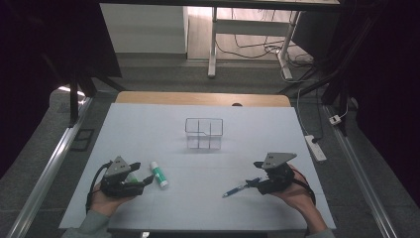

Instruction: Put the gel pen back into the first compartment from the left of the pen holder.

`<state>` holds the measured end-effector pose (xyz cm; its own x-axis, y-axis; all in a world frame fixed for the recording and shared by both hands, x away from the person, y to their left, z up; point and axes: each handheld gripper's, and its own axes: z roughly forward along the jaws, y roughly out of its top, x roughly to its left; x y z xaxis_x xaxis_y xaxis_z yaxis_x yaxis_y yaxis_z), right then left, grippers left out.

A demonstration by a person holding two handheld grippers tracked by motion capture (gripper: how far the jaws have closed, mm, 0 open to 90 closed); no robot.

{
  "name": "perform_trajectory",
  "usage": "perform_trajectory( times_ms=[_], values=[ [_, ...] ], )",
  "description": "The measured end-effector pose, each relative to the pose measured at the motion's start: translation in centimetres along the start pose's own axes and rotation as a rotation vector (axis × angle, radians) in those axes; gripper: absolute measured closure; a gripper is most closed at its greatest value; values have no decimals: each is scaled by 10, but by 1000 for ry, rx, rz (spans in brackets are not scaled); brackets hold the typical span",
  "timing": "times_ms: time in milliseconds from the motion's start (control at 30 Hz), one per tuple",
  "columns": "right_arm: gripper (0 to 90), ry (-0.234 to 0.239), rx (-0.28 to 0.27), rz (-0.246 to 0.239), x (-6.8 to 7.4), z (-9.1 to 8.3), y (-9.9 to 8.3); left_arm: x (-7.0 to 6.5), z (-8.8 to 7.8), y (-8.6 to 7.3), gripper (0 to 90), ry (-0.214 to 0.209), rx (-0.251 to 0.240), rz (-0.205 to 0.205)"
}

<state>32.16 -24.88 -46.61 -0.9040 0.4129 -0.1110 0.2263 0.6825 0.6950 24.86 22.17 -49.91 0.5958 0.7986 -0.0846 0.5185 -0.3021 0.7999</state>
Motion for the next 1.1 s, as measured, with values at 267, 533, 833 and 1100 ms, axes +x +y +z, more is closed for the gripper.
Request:
perform_trajectory(
  times_ms=[267,533,833,1100],
  values=[
    [307,34,29,-55,2,6,17,-2,1,6,286,-9,-2,13],
    [308,91,74,-113,7,19,46,-1,3,8,283,-12,1,19],
    [311,147,129,-131,7,29,44,-2,5,7,281,-10,10,25],
    [311,174,193,-151,9,37,42,-2,5,7,280,-10,7,28]
  ],
)
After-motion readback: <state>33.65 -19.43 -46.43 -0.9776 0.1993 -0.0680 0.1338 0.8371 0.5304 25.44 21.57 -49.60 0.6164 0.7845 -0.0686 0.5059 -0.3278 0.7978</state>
